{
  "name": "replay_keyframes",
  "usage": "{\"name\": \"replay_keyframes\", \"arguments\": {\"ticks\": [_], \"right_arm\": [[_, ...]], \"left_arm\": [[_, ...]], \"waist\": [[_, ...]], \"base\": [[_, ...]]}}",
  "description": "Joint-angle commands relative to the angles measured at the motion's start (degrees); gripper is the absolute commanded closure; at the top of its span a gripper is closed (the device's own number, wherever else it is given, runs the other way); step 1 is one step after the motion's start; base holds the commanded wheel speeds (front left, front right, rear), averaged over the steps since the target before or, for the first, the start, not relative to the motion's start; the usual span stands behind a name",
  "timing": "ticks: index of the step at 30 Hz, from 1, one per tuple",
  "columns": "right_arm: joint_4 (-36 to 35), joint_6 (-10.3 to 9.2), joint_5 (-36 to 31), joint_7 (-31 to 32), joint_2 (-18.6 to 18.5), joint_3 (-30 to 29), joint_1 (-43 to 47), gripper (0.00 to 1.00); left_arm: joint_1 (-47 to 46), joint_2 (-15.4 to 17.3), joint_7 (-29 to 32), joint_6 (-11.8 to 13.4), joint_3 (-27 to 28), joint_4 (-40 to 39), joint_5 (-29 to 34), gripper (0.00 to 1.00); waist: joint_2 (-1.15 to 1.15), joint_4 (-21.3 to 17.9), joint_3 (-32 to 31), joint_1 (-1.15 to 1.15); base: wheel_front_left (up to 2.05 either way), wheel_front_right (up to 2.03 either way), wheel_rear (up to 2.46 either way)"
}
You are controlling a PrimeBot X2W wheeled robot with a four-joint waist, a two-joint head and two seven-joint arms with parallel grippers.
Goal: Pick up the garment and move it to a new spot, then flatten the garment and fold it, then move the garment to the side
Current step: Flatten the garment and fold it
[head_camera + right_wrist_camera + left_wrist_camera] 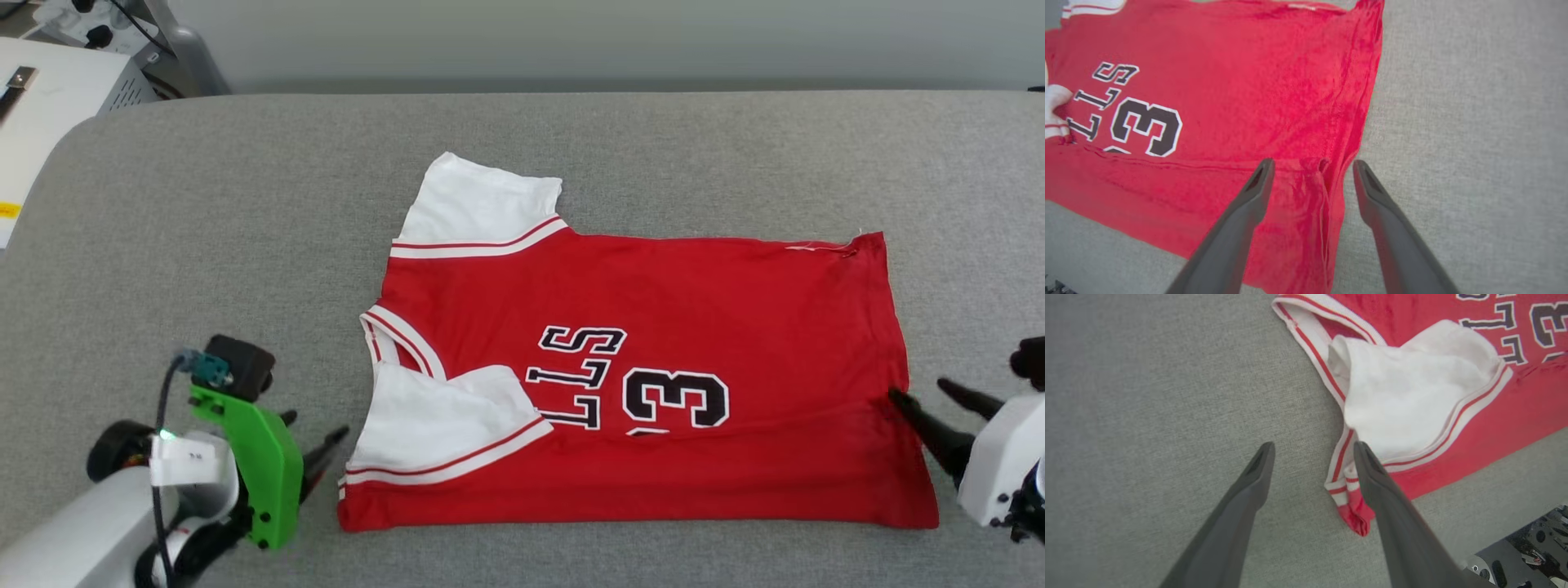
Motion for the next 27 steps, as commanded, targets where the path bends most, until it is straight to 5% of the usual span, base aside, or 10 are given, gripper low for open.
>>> {"name": "replay_keyframes", "arguments": {"ticks": [1,6,11,21,27], "right_arm": [[-1.19,-0.09,-1.42,-2.30,0.56,-1.60,0.02,0.00],[-4.74,-0.09,-8.68,-12.07,5.38,-8.41,-1.88,0.00],[-8.39,-0.09,-15.50,-18.88,11.29,-12.84,-3.56,0.00],[-14.09,-0.09,-21.87,-23.17,16.76,-14.77,-6.65,0.00],[-13.83,-0.09,-22.69,-23.87,17.17,-13.96,-9.53,0.00]], "left_arm": [[-1.90,1.51,-0.35,0.72,1.10,-1.71,0.82,0.00],[-7.23,3.49,-3.58,3.76,5.90,-6.63,3.43,0.00],[-15.20,1.74,-6.52,4.20,8.77,-5.77,7.09,0.00],[-38.09,-6.08,0.11,-2.13,8.22,6.79,10.62,0.00],[-47.99,-10.06,14.66,-6.82,5.61,17.67,6.12,0.00]], "waist": [[0.00,-0.15,-0.78,0.00],[0.00,-1.55,0.53,0.00],[0.00,-3.53,4.59,0.00],[0.00,-7.65,16.08,0.00],[0.00,-10.10,20.97,0.00]], "base": [[0.00,0.00,0.00],[0.00,0.00,0.00],[0.00,0.00,0.00],[0.00,0.00,0.00],[0.00,0.00,0.00]]}}
